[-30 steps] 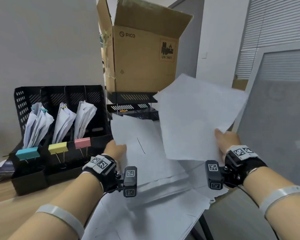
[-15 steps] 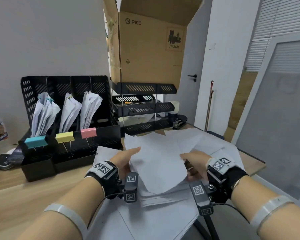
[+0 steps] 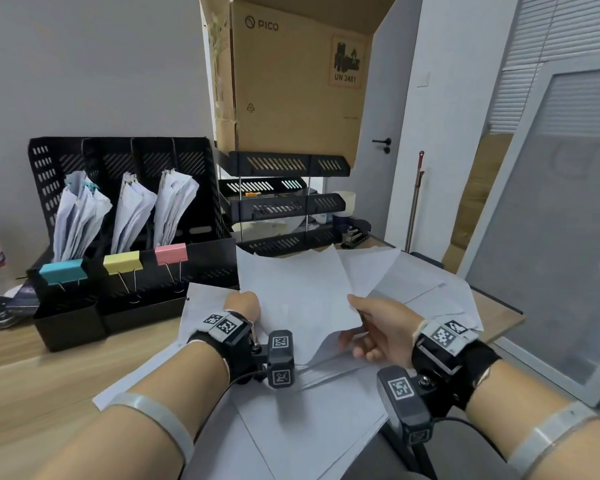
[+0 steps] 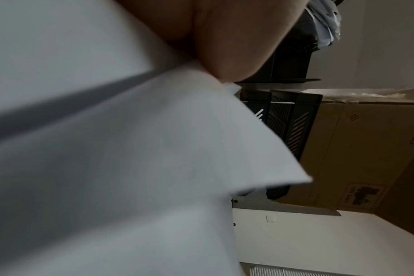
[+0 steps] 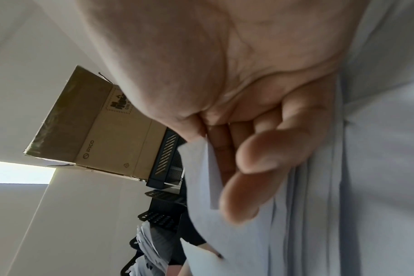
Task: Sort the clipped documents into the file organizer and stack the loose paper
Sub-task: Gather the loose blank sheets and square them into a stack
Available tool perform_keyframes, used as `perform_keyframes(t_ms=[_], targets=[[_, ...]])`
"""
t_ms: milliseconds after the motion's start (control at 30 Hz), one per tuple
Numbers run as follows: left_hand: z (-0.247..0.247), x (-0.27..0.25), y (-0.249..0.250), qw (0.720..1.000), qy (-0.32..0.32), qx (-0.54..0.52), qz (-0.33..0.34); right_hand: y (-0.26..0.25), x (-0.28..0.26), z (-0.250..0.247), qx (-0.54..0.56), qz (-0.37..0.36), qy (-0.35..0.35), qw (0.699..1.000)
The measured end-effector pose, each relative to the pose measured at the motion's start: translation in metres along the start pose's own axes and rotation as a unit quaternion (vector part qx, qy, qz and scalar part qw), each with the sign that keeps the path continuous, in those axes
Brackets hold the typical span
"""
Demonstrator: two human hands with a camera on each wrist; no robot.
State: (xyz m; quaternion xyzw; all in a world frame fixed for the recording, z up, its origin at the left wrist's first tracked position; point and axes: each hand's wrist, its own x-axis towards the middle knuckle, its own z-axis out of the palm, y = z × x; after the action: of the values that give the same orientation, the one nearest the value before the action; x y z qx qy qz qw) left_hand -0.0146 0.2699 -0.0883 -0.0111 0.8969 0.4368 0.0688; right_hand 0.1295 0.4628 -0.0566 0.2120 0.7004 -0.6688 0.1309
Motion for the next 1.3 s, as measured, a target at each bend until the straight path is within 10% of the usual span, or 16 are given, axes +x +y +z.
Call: perform_keyframes(t_ms=[200, 400, 800, 1067, 1200, 1300], targets=[[0.009, 0.016, -0.010, 0.945, -0.045, -0.307, -0.102, 0.000, -0.003, -0.005, -0.018, -0.033, 0.120, 0.992], [-0.013, 0.003, -0.010, 0.954, -0.186, -0.217, -0.090, 0.004, -0.001, -0.001, -0.003, -0.030, 0.150, 0.988], [0.002, -0.005, -0.008, 0.969, -0.091, -0.216, -0.074, 0.013, -0.010, 0.023, 0.030, -0.009, 0.008, 0.999], [-0.009, -0.015, 0.012, 0.940, -0.186, -0.270, -0.096, -0.001, -0.017, 0.014, -0.135, 0.024, -0.158, 0.978], [-0.021, -0.012, 0.010, 0.949, -0.216, -0.209, -0.093, -0.033, -0.011, -0.008, -0.137, -0.071, 0.022, 0.988], [-0.021, -0.010, 0.009, 0.958, -0.199, -0.181, -0.096, -0.049, 0.020, -0.041, -0.340, -0.138, 0.213, 0.905]])
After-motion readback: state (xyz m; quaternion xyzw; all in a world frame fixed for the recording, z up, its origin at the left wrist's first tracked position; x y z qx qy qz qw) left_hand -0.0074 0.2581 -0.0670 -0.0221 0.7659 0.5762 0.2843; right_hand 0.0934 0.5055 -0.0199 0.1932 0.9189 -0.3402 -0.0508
